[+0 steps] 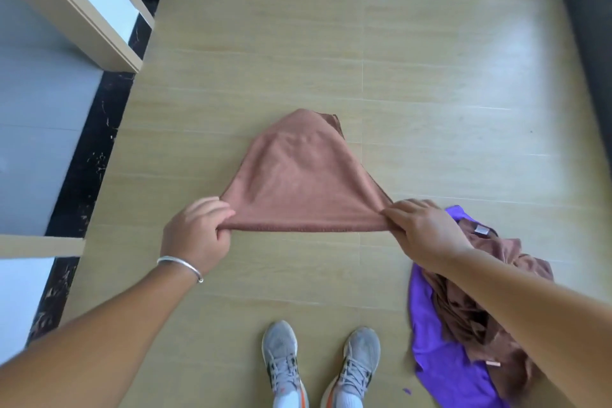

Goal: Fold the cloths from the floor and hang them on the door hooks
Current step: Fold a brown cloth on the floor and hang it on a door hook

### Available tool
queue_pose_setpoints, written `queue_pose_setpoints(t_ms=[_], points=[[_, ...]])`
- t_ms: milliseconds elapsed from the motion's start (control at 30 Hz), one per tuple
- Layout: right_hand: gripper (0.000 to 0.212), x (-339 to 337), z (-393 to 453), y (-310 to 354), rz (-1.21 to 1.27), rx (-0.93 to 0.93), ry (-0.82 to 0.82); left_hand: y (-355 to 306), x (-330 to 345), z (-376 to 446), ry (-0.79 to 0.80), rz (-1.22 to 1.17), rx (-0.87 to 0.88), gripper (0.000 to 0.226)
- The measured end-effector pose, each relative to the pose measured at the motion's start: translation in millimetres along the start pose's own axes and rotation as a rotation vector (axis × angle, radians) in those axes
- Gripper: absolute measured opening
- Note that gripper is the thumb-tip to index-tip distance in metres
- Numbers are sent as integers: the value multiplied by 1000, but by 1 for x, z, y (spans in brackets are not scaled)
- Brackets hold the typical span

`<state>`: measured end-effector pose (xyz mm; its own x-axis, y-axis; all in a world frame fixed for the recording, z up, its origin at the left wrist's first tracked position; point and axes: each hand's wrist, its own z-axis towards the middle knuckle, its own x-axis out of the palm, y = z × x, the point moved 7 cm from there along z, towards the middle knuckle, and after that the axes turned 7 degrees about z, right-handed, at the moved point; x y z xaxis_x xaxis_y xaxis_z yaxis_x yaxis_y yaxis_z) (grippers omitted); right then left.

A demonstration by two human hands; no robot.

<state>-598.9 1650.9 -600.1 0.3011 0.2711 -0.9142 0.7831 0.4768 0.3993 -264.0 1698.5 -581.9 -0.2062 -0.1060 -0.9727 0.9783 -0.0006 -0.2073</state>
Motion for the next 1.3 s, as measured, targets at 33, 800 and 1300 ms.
queue_pose_setpoints(t_ms=[33,800,1300], points=[[24,23,-12,-2,3,26,73,-1,16,-16,38,11,19,48],[30,267,27,-128,64,533,226,89,285,-32,347,-88,-481,15],[52,433,138,-170,-143,-67,123,56,491,14,278,60,247,62]])
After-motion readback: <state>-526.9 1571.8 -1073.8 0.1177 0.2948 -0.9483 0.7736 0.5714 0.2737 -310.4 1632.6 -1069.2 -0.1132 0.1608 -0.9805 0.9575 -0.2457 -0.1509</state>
